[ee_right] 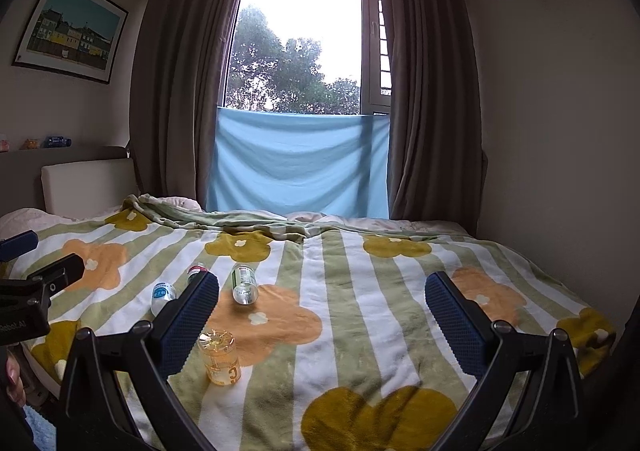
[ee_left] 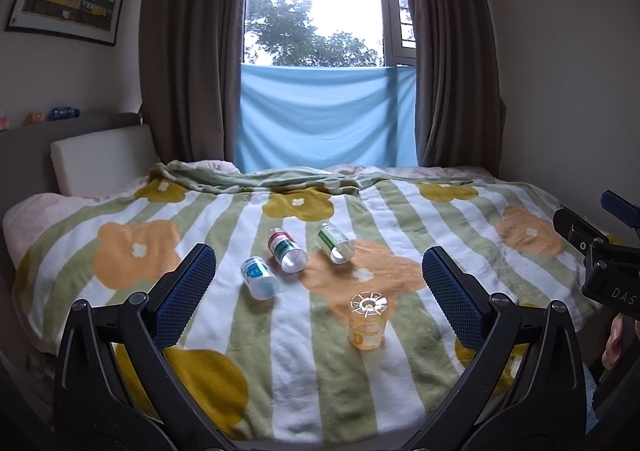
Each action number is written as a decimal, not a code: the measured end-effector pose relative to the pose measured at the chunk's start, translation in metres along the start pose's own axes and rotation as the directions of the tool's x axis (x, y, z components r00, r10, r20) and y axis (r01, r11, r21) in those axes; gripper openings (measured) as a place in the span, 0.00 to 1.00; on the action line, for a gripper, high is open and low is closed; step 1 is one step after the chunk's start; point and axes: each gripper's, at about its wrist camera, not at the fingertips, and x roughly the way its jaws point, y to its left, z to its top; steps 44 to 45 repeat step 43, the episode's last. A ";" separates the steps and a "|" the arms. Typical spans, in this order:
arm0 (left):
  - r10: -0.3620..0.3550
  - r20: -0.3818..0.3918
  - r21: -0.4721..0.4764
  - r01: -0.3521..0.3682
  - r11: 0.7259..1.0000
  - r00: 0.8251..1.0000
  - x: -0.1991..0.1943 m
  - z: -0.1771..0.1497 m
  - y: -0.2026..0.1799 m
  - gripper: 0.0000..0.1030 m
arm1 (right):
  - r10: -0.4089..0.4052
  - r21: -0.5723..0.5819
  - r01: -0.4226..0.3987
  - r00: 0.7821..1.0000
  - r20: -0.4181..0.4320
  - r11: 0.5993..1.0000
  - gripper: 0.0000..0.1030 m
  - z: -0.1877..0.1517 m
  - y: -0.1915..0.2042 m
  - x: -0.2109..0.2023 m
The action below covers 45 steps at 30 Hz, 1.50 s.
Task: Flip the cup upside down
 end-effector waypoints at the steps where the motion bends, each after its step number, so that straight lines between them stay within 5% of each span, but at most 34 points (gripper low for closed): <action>1: 0.002 0.001 0.001 -0.002 1.000 1.000 0.000 0.000 0.000 1.00 | 0.002 0.003 -0.002 1.000 -0.002 1.000 1.00 0.000 -0.001 0.000; 26: -0.003 0.005 0.006 0.003 1.000 1.000 0.005 -0.001 -0.005 1.00 | 0.006 0.012 -0.006 1.000 -0.003 1.000 1.00 -0.002 -0.002 -0.001; 45: 0.040 0.126 0.052 -0.047 0.998 0.991 -0.015 0.002 -0.013 1.00 | 0.013 0.009 -0.013 1.000 -0.008 1.000 1.00 -0.003 0.004 0.001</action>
